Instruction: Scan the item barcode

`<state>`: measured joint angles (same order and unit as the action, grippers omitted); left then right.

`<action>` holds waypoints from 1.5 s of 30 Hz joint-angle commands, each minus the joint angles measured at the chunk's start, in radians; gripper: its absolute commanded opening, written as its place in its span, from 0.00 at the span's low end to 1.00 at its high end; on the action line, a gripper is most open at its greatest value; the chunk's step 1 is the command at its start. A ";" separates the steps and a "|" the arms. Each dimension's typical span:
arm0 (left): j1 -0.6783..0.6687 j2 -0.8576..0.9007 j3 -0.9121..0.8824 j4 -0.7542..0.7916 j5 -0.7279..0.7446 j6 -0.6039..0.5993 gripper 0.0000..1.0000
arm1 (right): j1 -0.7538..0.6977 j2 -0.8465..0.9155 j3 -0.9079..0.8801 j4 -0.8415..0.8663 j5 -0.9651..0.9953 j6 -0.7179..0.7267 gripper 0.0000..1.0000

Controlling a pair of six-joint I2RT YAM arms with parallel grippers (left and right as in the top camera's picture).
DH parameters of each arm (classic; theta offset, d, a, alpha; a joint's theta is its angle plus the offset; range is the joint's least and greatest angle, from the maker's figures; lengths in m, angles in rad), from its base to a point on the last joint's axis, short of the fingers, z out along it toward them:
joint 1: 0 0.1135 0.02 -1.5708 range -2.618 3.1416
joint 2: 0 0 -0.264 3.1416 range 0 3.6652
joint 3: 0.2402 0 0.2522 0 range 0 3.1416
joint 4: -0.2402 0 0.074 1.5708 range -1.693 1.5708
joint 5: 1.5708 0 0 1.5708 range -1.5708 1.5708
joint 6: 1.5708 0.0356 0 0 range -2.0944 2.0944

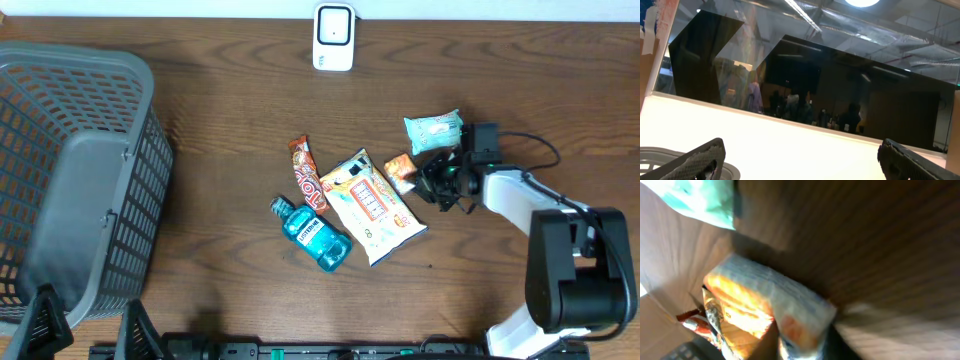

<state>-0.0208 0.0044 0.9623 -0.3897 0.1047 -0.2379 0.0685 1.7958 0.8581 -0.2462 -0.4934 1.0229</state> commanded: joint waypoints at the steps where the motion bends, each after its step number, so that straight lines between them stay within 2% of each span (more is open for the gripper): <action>1: -0.003 -0.002 -0.003 0.003 -0.005 0.009 0.98 | 0.025 0.087 -0.021 -0.024 0.140 0.020 0.01; 4: -0.003 -0.002 -0.003 0.003 -0.005 0.009 0.98 | 0.023 0.093 -0.021 -0.035 0.176 0.014 0.01; 6: -0.003 -0.002 -0.003 0.004 -0.006 0.009 0.98 | 0.016 0.087 -0.020 -0.035 0.125 -0.007 0.01; 16: -0.003 -0.002 -0.003 0.013 -0.013 0.009 0.98 | -0.155 -0.058 -0.020 -0.050 -0.532 -0.123 0.01; 20: -0.003 -0.002 -0.003 0.013 -0.013 0.009 0.98 | -0.204 -0.109 -0.020 -0.051 -0.703 -0.104 0.01; 26: -0.003 -0.002 -0.003 0.010 -0.013 0.009 0.98 | -0.201 -0.136 -0.020 -0.119 -0.950 -0.095 0.01; 35: -0.003 -0.002 -0.027 0.006 -0.013 0.009 0.98 | -0.125 -0.137 -0.020 -0.389 -1.002 -0.152 0.01; 42: -0.003 0.014 -0.154 -0.070 -0.019 0.004 0.98 | -0.043 -0.149 -0.020 -0.409 -1.005 -0.222 0.01; 45: -0.003 0.019 -0.241 -0.053 -0.012 0.005 0.98 | -0.024 -0.164 -0.020 -0.404 -1.005 -0.238 0.01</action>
<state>-0.0208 0.0093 0.7788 -0.4549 0.0978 -0.2382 0.0261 1.6646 0.8364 -0.6533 -1.4593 0.8303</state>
